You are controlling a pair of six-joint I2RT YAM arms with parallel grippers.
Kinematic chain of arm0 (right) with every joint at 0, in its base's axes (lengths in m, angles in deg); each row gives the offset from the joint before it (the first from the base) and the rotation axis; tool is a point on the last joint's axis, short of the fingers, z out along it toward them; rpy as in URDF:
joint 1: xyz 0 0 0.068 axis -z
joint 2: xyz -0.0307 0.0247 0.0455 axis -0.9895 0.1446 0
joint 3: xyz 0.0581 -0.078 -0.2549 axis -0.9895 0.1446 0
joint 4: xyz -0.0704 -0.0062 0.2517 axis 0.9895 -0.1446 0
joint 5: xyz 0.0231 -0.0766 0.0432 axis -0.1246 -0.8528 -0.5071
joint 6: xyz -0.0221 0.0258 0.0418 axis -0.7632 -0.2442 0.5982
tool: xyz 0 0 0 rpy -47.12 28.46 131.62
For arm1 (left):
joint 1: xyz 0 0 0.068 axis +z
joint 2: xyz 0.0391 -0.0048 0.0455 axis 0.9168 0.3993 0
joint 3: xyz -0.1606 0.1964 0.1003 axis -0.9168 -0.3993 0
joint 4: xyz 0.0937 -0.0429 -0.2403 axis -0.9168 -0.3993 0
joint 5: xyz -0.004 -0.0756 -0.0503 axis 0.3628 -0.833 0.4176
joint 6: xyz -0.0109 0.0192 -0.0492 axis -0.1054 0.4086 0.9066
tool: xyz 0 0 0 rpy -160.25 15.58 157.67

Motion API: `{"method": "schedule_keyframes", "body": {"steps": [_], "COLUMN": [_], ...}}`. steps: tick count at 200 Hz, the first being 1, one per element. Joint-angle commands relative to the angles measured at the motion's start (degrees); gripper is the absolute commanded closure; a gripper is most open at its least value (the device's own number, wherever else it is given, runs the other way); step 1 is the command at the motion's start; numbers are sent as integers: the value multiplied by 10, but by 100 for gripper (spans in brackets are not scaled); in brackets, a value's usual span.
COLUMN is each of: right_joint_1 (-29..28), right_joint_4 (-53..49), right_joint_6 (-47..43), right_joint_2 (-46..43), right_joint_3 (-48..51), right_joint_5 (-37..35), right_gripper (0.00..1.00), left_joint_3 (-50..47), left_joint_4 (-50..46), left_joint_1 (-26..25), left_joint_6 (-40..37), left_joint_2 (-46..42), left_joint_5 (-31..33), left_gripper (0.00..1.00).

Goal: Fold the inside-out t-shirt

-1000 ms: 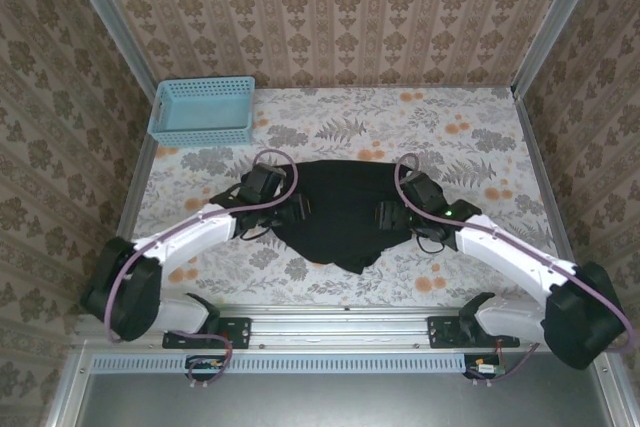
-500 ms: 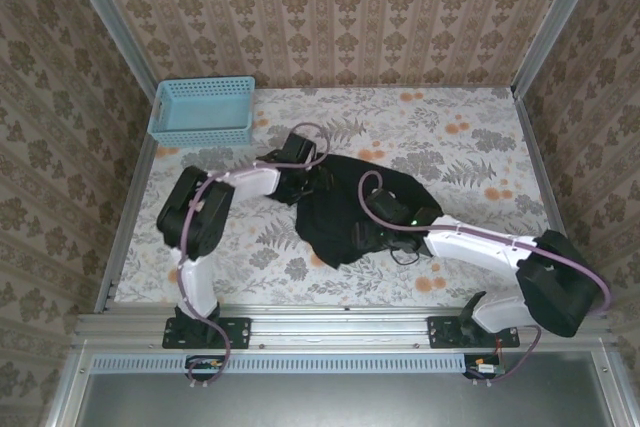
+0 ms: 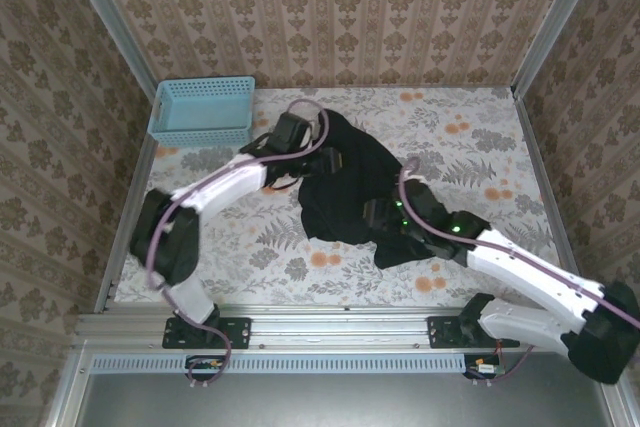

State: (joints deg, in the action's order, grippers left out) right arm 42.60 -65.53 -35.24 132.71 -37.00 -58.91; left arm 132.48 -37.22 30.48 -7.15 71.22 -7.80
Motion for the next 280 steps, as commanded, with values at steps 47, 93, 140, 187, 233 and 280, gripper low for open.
{"method": "schedule_keyframes", "body": {"steps": [47,93,140,187,233,280], "right_joint_1": [48,30,21,10,14,71], "right_joint_4": [-114,-85,-6,20,-112,-261], "right_joint_6": [86,131,159,137,94,-10], "right_joint_2": [-26,-24,16,88,47,-59], "right_joint_3": [101,133,164,127,65,-61], "right_joint_5": [-30,-15,34,57,-58,-184], "right_gripper": [21,21,21,35,81,97], "left_joint_3": [-268,-263,-209,-188,-182,-121], "left_joint_4": [31,81,105,99,35,-56], "left_joint_1": [-77,-81,-78,-70,-25,51], "left_joint_6": [13,3,9,1,-27,-74], "left_joint_2": [-182,-118,-26,-15,-95,-219], "left_joint_5": [90,65,56,54,61,44], "left_gripper": [29,33,49,75,98,100]}}
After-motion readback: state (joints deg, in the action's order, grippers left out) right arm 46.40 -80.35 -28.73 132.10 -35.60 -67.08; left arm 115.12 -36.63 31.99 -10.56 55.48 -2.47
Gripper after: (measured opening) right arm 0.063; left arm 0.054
